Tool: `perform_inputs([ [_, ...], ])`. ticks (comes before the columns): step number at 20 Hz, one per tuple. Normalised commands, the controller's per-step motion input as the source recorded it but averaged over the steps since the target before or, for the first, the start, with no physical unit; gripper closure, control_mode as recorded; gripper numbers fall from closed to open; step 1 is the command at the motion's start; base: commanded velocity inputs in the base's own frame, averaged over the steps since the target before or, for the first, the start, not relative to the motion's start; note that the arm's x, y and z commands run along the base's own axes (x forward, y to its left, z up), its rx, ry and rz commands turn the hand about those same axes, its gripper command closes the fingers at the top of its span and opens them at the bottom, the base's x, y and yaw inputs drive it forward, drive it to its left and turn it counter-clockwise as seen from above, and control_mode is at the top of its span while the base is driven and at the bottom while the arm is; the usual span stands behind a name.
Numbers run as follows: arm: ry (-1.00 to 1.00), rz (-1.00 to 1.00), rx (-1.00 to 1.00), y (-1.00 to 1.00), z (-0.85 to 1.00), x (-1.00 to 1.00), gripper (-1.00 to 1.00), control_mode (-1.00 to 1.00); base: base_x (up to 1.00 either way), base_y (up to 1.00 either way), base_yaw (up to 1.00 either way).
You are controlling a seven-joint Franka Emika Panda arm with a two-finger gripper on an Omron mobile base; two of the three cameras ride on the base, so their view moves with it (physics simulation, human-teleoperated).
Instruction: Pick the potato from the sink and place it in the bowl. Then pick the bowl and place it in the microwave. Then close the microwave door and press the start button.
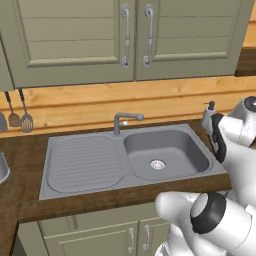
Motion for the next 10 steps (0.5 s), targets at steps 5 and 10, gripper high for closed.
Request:
perform_inputs([
  [5,0.1,-0.14,0.01,-0.91,-0.13,0.0,1.0,-1.0,0.0,0.0,0.0],
  [10,0.08,-0.08,0.07,-0.82,0.0,-0.02,1.0,-1.0,0.0,0.0,0.0],
])
